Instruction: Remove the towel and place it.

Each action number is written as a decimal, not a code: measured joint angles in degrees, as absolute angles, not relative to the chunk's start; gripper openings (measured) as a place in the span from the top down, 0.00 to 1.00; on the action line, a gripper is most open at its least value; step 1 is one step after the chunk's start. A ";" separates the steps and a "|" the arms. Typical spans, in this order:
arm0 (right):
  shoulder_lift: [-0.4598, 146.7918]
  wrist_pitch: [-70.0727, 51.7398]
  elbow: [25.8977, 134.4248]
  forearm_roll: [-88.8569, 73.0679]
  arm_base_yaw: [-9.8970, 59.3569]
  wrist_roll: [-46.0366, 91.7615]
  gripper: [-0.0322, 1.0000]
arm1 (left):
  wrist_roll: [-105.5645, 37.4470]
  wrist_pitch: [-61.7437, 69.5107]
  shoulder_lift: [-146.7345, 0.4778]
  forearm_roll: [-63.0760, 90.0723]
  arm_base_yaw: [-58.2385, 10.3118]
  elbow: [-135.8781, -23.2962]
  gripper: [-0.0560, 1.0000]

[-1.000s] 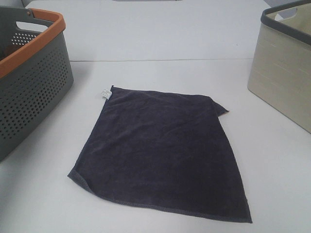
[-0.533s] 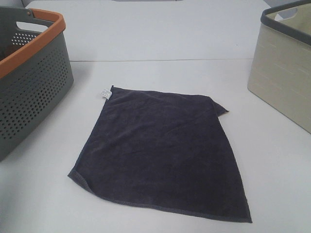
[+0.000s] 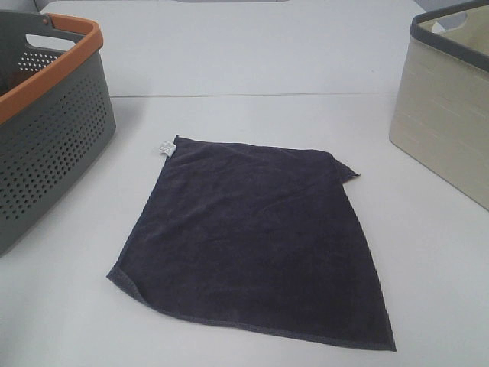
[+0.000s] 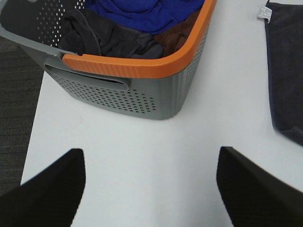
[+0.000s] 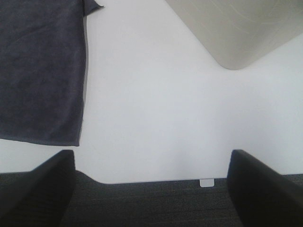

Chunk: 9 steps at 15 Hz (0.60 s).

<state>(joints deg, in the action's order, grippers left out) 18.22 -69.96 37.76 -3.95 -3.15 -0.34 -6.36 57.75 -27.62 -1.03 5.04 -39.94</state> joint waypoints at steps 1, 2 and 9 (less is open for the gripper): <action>16.44 -69.96 36.50 -3.95 -3.15 0.00 0.22 | -6.93 57.41 -25.27 -1.03 5.04 -38.33 0.26; 14.73 -69.73 35.64 -3.95 -3.15 0.63 0.22 | -7.56 57.30 -23.09 -1.03 4.98 -36.50 0.26; 2.46 -67.95 32.20 -4.01 -3.15 2.41 0.22 | -7.68 57.24 -8.14 -0.74 0.80 -31.34 0.26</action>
